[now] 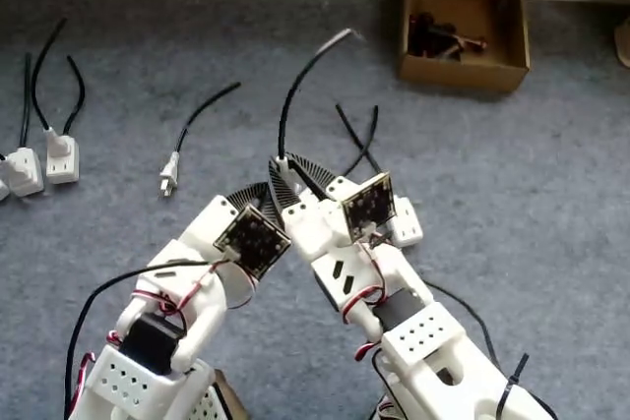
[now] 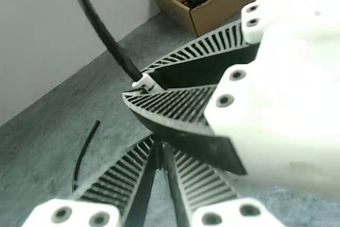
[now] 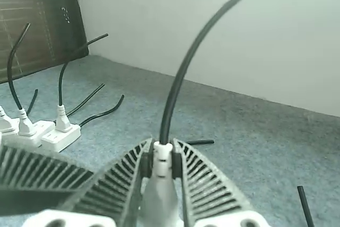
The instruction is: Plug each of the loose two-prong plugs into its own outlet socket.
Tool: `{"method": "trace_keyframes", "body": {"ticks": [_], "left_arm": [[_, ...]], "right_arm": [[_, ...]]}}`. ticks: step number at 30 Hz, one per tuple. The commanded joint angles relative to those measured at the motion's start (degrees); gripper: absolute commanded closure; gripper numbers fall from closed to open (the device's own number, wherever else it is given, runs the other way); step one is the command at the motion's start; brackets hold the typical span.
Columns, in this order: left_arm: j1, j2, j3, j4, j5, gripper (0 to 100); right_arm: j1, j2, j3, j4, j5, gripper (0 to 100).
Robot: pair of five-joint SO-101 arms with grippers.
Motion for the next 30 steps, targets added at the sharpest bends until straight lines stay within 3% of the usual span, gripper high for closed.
{"method": "trace_keyframes", "body": {"ticks": [1, 8, 30], "left_arm": [[2.2, -2.4, -0.2, 1.3, 0.8, 99], [2.0, -2.5, -0.1, 1.8, 5.5, 99], [3.1, -2.9, -1.9, 2.9, 5.5, 99]], "right_arm": [[-0.2, 0.3, -4.8, -0.9, -0.3, 99.2], [-0.1, 0.4, -8.8, -0.8, -0.4, 99.2], [-4.1, -0.1, -9.0, 3.9, -0.6, 99.2]]}}
